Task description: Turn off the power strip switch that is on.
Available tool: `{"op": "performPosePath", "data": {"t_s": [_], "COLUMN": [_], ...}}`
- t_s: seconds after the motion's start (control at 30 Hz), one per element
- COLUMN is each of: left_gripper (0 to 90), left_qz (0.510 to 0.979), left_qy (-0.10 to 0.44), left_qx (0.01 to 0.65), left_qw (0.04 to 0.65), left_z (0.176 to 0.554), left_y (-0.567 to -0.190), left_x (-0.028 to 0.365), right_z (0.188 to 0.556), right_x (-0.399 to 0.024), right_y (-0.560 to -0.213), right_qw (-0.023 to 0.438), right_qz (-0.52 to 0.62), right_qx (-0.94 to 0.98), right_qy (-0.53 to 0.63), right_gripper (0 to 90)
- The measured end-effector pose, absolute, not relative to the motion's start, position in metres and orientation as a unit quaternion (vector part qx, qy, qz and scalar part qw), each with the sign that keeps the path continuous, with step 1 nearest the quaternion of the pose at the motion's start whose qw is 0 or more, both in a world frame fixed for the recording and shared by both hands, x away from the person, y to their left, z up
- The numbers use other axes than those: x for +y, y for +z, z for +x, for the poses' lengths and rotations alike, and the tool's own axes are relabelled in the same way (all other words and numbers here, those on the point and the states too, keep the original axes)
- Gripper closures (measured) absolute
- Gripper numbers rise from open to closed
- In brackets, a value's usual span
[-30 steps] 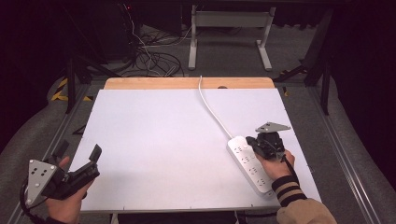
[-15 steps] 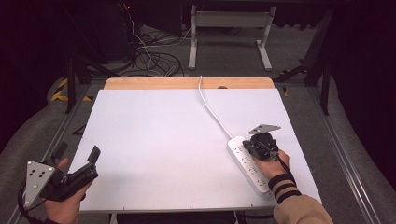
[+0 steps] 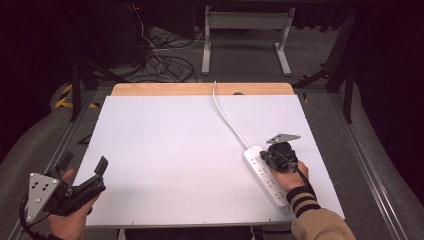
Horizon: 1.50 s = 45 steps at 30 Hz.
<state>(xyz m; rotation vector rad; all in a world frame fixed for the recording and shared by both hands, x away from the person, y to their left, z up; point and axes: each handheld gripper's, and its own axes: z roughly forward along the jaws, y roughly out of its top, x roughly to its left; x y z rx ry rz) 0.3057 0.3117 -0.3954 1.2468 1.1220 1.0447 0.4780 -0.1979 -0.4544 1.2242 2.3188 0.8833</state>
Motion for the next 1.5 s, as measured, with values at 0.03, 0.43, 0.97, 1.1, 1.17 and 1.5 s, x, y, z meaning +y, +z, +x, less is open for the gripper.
{"op": "performPosePath", "data": {"t_s": [0.03, 0.43, 0.97, 1.1, 1.17, 1.5], "left_gripper": [6.2, 6.3, 6.4, 6.4, 6.4, 6.4], "left_qz": [0.527, 0.53, 0.53, 0.53, 0.53, 0.532], "left_qy": [0.442, 0.44, 0.44, 0.439, 0.439, 0.438], "left_qx": [0.474, 0.474, 0.473, 0.474, 0.473, 0.472], "left_qw": [0.549, 0.548, 0.549, 0.55, 0.55, 0.55], "left_z": [0.3059, 0.3075, 0.3074, 0.3077, 0.3079, 0.3082], "left_y": [-0.3954, -0.396, -0.3956, -0.3956, -0.3958, -0.3957], "left_x": [0.3121, 0.3104, 0.3106, 0.3108, 0.3104, 0.3088], "right_z": [0.478, 0.4779, 0.4776, 0.4776, 0.4775, 0.475], "right_x": [-0.1981, -0.1968, -0.1973, -0.1975, -0.1972, -0.1956], "right_y": [-0.4546, -0.4539, -0.454, -0.454, -0.454, -0.4542], "right_qw": [0.186, 0.19, 0.19, 0.189, 0.19, 0.197], "right_qz": [0.436, 0.43, 0.43, 0.433, 0.432, 0.429], "right_qx": [0.822, 0.827, 0.826, 0.824, 0.824, 0.826], "right_qy": [0.315, 0.31, 0.311, 0.312, 0.311, 0.309], "right_gripper": [90.0, 90.0, 90.0, 90.0, 90.0, 90.0]}}
